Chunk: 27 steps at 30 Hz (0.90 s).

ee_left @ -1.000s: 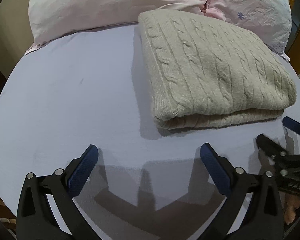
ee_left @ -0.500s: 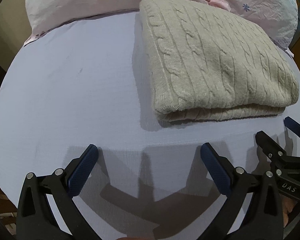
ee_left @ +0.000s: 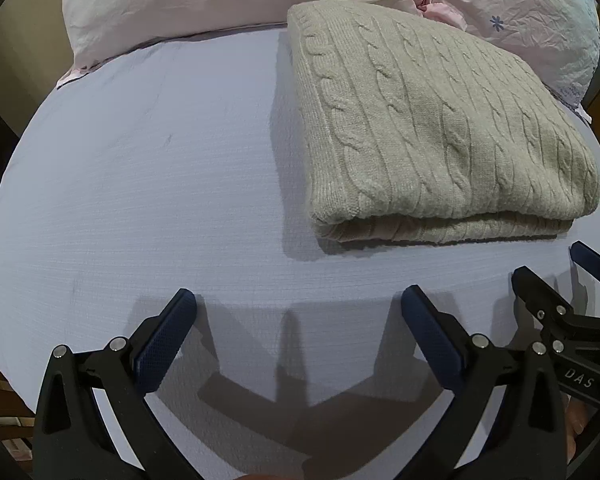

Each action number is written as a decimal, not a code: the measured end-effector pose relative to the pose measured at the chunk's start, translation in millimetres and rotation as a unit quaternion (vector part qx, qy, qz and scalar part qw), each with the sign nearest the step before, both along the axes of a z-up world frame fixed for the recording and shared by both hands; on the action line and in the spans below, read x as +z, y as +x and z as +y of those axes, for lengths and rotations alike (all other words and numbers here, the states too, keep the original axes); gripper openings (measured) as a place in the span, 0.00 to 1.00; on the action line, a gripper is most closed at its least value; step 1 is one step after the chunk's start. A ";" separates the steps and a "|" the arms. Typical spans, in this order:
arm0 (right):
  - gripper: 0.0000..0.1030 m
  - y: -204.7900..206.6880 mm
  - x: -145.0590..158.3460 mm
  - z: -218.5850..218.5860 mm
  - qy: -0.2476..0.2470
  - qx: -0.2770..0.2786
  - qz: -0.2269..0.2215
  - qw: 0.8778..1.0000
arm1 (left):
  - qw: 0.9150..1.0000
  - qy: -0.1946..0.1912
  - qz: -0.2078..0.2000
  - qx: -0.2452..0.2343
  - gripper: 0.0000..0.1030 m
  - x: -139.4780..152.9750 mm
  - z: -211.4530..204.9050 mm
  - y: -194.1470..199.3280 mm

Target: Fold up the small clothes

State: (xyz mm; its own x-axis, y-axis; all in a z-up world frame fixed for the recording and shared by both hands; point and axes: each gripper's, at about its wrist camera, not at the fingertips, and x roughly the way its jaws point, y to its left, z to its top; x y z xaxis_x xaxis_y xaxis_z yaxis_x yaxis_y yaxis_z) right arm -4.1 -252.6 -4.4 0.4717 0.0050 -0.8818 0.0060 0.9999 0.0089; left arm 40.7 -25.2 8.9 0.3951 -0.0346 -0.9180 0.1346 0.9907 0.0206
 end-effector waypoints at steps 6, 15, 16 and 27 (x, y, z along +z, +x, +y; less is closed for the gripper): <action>0.98 -0.4 -0.3 0.1 0.000 0.000 0.000 1.000 | 1.000 0.000 0.000 -0.001 0.99 -0.2 0.8 -0.4; 0.98 -0.4 -0.4 0.6 0.000 -0.001 0.000 1.000 | 1.000 0.000 0.000 -0.002 0.99 -0.5 0.2 0.4; 0.98 -0.4 -0.4 0.6 0.000 -0.001 0.000 1.000 | 1.000 0.000 0.000 -0.003 0.99 -0.3 0.2 0.1; 0.98 -0.5 -0.2 0.7 0.000 -0.001 0.000 1.000 | 1.000 0.000 0.000 -0.004 0.99 -0.2 1.1 -0.1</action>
